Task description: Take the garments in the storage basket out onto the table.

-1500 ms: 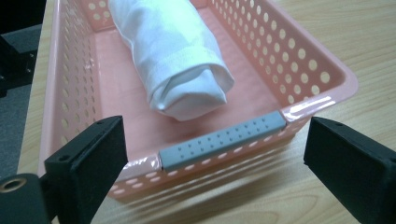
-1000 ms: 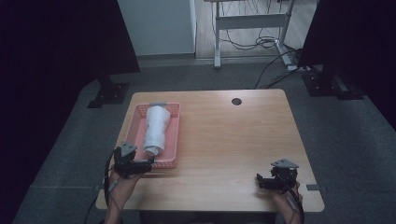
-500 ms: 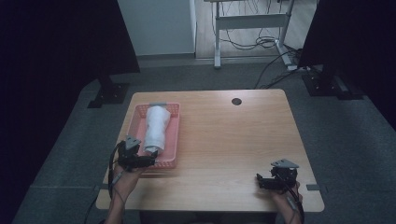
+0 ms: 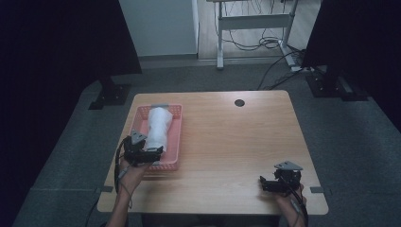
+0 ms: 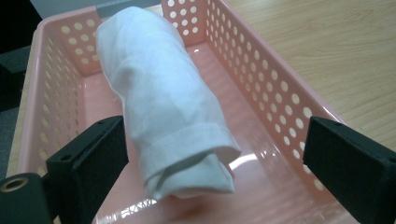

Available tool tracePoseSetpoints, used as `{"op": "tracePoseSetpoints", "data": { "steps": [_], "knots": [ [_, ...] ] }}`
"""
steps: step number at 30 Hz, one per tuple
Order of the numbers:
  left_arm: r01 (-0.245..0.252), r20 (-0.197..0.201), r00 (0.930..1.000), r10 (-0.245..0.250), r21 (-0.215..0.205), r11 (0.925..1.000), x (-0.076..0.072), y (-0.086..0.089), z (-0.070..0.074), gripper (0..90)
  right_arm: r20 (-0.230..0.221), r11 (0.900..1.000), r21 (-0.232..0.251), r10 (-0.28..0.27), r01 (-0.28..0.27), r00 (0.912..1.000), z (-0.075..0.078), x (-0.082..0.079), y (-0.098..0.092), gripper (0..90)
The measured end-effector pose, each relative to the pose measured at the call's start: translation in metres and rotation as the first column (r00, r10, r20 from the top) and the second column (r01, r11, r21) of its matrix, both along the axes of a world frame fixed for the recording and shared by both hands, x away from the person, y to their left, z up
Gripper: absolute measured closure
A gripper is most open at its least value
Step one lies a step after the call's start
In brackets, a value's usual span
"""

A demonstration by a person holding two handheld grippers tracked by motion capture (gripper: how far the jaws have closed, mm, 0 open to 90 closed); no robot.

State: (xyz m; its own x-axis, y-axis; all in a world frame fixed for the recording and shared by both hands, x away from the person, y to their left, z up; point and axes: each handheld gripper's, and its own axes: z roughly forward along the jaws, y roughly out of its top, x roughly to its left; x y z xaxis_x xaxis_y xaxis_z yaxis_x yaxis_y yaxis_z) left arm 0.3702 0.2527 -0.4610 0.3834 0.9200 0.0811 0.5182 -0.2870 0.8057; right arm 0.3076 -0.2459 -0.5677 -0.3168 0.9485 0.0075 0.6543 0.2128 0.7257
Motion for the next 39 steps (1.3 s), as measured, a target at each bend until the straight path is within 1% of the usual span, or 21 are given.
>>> {"op": "tracePoseSetpoints", "data": {
  "steps": [8, 12, 26, 29, 34, 37, 39],
  "knots": [
    [-0.002, -0.001, 1.0000, 0.002, 0.009, 1.0000, 0.012, -0.003, -0.001, 6.5, 0.000, 1.000, 0.000, 0.001, -0.001, 1.0000, 0.000, 0.000, 0.000, 0.8],
    [-0.003, -0.005, 1.0000, 0.003, -0.002, 1.0000, 0.018, -0.003, -0.002, 6.5, 0.000, 1.000, 0.000, 0.001, -0.001, 1.0000, 0.000, 0.000, 0.000, 0.9],
    [-0.031, -0.013, 0.9994, 0.031, -0.009, 0.9995, 0.040, -0.004, -0.007, 6.4, 0.000, 1.000, 0.001, 0.000, 0.000, 1.0000, 0.000, 0.000, 0.000, 0.9],
    [-0.046, -0.013, 0.9989, 0.046, -0.001, 0.9990, 0.045, -0.004, -0.009, 5.8, 0.000, 1.000, 0.001, 0.000, 0.000, 1.0000, 0.000, 0.000, 0.000, 0.8],
    [-0.063, -0.017, 0.9979, 0.063, 0.001, 0.9980, 0.053, -0.003, -0.011, 5.8, -0.001, 1.000, 0.002, -0.001, 0.001, 1.0000, 0.000, 0.000, 0.000, 0.8],
    [-0.067, -0.027, 0.9974, 0.067, 0.014, 0.9977, 0.058, -0.004, -0.012, 6.0, -0.001, 1.000, 0.002, 0.000, 0.000, 1.0000, 0.000, 0.000, 0.000, 0.8],
    [-0.070, -0.027, 0.9971, 0.071, 0.018, 0.9974, 0.060, -0.004, -0.011, 6.1, -0.001, 1.000, 0.002, 0.000, 0.000, 1.0000, 0.000, 0.000, 0.000, 0.8]
  ]
}}
